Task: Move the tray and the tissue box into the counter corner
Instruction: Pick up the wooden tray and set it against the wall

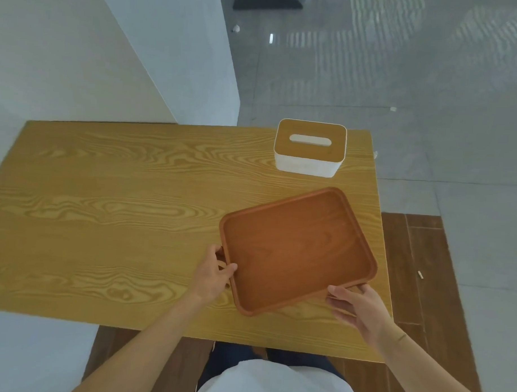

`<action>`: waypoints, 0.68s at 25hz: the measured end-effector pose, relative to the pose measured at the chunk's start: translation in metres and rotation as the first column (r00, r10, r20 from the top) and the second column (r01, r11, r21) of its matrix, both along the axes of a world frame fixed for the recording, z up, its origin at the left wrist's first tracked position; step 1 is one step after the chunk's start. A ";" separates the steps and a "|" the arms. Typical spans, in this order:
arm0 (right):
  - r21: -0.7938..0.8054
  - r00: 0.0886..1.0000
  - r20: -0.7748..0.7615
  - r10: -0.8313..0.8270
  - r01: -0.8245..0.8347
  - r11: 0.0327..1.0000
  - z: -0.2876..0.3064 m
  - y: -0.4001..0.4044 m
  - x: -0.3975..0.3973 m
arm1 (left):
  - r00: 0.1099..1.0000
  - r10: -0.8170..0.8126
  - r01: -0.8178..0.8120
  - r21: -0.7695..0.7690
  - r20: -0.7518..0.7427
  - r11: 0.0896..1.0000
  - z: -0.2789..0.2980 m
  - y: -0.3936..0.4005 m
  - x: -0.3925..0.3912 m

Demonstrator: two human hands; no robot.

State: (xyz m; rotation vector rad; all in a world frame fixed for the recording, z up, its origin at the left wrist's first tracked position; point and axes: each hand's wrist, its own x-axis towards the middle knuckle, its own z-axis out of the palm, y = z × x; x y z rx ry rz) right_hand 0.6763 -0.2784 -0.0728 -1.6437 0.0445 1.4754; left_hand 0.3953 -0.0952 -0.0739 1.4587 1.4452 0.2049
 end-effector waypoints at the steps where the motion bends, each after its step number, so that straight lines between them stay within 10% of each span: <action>1: 0.028 0.999 0.012 0.036 -0.036 0.999 0.005 0.006 -0.003 | 0.999 0.031 -0.032 0.024 0.028 0.999 0.007 0.001 -0.010; 17: 0.252 0.882 0.207 0.424 -0.467 0.848 0.064 0.119 -0.207 | 0.848 0.469 -0.523 0.239 0.248 0.818 0.069 -0.019 -0.258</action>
